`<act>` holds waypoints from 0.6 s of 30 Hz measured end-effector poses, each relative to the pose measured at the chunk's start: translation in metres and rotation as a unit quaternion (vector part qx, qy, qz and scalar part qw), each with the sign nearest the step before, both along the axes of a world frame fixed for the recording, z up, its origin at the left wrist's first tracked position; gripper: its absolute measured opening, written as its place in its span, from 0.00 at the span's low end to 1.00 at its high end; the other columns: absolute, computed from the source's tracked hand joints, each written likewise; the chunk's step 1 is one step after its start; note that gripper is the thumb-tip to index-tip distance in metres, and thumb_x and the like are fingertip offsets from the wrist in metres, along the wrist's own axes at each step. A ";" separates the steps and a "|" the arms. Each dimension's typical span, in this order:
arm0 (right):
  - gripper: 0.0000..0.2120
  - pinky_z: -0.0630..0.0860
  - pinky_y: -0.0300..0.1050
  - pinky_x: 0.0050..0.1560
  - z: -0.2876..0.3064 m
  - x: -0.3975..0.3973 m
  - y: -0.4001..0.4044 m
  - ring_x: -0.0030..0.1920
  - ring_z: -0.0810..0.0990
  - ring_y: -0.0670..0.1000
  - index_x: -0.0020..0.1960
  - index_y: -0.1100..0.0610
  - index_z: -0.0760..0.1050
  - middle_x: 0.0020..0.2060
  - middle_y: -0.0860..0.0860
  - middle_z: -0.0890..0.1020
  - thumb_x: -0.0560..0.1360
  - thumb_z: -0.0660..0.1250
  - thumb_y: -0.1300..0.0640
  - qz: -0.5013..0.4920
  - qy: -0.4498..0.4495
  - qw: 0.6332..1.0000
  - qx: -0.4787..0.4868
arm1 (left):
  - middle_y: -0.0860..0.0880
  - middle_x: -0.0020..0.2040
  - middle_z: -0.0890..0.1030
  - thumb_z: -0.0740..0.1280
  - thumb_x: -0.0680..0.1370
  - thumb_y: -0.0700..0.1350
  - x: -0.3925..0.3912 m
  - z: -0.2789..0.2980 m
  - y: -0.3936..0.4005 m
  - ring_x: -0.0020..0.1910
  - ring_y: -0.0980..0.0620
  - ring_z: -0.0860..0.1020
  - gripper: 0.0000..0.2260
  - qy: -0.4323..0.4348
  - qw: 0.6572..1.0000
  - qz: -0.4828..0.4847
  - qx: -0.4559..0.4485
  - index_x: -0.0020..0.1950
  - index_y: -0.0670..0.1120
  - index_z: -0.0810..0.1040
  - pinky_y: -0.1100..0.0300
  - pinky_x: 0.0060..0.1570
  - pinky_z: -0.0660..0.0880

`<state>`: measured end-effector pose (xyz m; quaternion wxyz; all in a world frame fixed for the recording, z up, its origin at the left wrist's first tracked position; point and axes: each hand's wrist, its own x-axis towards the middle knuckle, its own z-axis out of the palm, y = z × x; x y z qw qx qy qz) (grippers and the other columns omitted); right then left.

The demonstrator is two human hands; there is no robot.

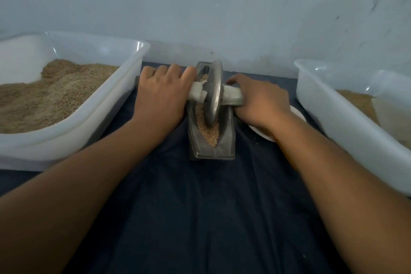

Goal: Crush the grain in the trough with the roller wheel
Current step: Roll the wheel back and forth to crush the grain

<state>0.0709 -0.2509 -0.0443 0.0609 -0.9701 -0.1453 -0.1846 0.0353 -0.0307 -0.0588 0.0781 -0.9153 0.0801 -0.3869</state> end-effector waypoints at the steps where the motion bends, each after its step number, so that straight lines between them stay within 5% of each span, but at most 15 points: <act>1: 0.24 0.67 0.49 0.38 -0.001 -0.005 -0.001 0.49 0.82 0.55 0.66 0.34 0.66 0.48 0.44 0.83 0.71 0.65 0.43 -0.001 0.000 1.000 0.005 | 0.47 0.47 0.76 0.65 0.77 0.43 -0.004 0.001 -0.001 0.46 0.43 0.75 0.10 0.002 1.000 0.001 0.005 0.57 0.49 0.70 0.48 0.48 0.68; 6: 0.17 0.69 0.48 0.35 -0.005 -0.026 -0.002 0.40 0.76 0.55 0.60 0.38 0.71 0.39 0.43 0.76 0.71 0.66 0.46 -0.015 -0.032 0.999 0.017 | 0.46 0.47 0.75 0.68 0.73 0.45 -0.025 0.006 -0.002 0.47 0.42 0.74 0.12 0.019 1.000 -0.014 0.009 0.55 0.49 0.71 0.47 0.48 0.66; 9: 0.12 0.60 0.43 0.30 -0.009 -0.036 -0.001 0.36 0.71 0.53 0.54 0.44 0.75 0.36 0.43 0.75 0.70 0.66 0.48 -0.021 -0.088 0.996 0.020 | 0.46 0.47 0.75 0.67 0.74 0.45 -0.033 0.007 0.000 0.47 0.42 0.74 0.11 0.028 1.000 -0.012 0.005 0.56 0.49 0.73 0.47 0.50 0.67; 13: 0.10 0.50 0.43 0.30 -0.009 -0.042 0.001 0.39 0.78 0.54 0.52 0.46 0.76 0.42 0.45 0.80 0.71 0.67 0.52 -0.008 -0.127 0.992 0.016 | 0.47 0.45 0.75 0.66 0.75 0.40 -0.038 0.002 0.003 0.45 0.43 0.73 0.10 -0.001 0.999 -0.024 -0.024 0.55 0.48 0.76 0.48 0.49 0.66; 18: 0.13 0.58 0.44 0.32 -0.009 -0.039 0.003 0.39 0.79 0.56 0.55 0.44 0.78 0.49 0.46 0.79 0.71 0.67 0.54 0.020 -0.146 0.988 0.054 | 0.47 0.44 0.75 0.66 0.74 0.38 -0.039 0.001 0.006 0.43 0.43 0.74 0.11 -0.031 0.997 -0.050 -0.046 0.54 0.48 0.78 0.48 0.48 0.65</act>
